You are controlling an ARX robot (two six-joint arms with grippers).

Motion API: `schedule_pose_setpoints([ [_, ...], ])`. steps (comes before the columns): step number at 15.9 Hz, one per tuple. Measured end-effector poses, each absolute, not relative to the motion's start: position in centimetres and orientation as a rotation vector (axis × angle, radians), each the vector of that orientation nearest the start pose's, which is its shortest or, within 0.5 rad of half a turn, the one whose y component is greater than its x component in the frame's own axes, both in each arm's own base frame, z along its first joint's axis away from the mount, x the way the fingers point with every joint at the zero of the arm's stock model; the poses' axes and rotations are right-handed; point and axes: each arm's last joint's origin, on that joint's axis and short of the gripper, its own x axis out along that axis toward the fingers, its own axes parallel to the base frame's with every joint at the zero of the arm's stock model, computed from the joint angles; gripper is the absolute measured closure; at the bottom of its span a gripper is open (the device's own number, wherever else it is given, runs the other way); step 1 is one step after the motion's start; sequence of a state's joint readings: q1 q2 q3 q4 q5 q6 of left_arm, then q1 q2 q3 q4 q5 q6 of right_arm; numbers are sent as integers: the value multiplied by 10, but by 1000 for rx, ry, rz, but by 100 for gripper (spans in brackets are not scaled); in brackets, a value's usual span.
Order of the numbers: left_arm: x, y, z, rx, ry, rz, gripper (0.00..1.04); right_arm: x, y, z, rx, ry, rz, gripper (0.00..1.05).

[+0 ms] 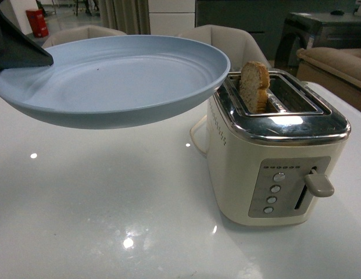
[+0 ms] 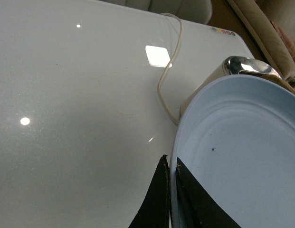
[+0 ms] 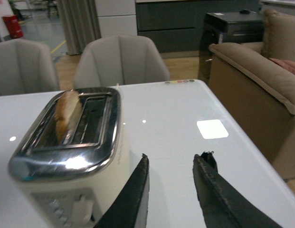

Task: Left arm holds plate, right arm toasts bread

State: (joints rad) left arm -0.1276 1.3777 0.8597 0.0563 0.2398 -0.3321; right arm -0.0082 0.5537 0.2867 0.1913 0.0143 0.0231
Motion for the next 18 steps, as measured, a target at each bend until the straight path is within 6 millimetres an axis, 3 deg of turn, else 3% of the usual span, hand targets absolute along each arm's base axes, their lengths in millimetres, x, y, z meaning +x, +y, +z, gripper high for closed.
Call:
schedule_pose_setpoints([
  [2,294,-46,251,-348,520,-287,102,117,0,202,12,49,2,96],
  [3,294,-45,251,-349,520,-281,102,104,0,183,7,61,0,102],
  [5,294,-45,251,-349,520,-281,102,98,0,164,5,27,1,103],
  [10,294,-45,251,-349,520,-281,102,97,0,167,4,-6,0,102],
  [11,294,-45,251,-349,519,-281,102,97,0,167,4,-6,0,77],
  [12,294,-45,251,-349,520,-281,102,97,0,167,4,-6,0,64],
  [18,294,-45,251,-349,520,-281,102,97,0,167,4,-6,0,22],
])
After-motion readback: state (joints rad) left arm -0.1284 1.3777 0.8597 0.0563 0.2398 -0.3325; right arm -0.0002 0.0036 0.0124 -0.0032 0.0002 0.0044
